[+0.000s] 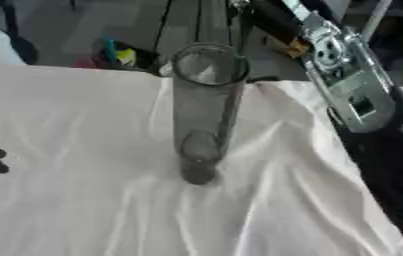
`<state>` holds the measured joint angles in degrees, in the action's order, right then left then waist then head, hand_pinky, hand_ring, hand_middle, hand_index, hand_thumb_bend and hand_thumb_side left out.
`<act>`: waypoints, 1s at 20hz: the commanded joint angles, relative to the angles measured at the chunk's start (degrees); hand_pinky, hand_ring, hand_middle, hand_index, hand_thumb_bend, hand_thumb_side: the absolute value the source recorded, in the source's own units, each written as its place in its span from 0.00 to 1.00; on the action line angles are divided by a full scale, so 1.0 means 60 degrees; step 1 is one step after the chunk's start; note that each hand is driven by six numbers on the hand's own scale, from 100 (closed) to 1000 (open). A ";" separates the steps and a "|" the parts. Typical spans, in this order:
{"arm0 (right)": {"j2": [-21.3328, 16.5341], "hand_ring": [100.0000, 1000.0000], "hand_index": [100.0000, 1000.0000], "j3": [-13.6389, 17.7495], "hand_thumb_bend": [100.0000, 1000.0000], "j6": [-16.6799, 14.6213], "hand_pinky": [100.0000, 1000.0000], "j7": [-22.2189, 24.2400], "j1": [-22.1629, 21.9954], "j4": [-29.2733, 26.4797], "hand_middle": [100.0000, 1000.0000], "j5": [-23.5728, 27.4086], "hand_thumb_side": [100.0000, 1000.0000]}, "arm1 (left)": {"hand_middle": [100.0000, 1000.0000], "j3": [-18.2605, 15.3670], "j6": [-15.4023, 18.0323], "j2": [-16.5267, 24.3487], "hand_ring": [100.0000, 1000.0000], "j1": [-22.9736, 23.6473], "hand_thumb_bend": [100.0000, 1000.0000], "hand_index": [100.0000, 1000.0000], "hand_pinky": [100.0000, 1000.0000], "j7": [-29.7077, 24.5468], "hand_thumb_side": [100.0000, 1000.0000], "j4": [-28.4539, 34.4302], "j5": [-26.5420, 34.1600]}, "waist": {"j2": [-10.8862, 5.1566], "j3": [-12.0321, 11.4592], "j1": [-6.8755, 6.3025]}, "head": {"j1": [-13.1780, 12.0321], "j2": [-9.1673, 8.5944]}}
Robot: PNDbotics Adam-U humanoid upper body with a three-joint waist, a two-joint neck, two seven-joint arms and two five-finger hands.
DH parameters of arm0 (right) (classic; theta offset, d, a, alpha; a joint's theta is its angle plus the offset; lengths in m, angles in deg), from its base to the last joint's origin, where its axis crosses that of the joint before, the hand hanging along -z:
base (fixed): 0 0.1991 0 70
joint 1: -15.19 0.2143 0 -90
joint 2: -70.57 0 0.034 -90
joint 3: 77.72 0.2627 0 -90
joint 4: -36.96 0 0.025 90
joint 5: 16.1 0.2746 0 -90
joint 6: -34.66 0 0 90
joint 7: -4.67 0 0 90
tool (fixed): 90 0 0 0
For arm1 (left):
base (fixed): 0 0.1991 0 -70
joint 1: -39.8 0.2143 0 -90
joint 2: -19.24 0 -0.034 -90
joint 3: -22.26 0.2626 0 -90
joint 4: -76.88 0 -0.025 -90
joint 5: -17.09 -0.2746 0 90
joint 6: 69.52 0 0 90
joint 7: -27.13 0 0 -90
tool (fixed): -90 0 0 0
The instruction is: Arrange flowers into the vase.
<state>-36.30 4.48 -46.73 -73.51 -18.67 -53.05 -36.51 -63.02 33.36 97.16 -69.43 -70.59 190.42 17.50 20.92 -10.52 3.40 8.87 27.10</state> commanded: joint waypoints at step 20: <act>-0.0520 0.77 0.43 0.0217 0.00 0.0512 0.48 -0.1043 -0.0160 -0.0612 0.43 0.0414 0.95 | 0.62 0.0094 -0.0028 -0.0017 0.57 -0.0104 0.00 0.68 0.47 -0.0146 1.00 0.0175 -0.0034 | 0.0014 0.0093 0.0025 | -0.0060 -0.0166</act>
<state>-37.59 4.89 -43.96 -78.91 -20.41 -55.35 -34.70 -62.68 33.19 97.16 -69.43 -71.24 190.42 17.50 21.20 -10.07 3.40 8.61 26.67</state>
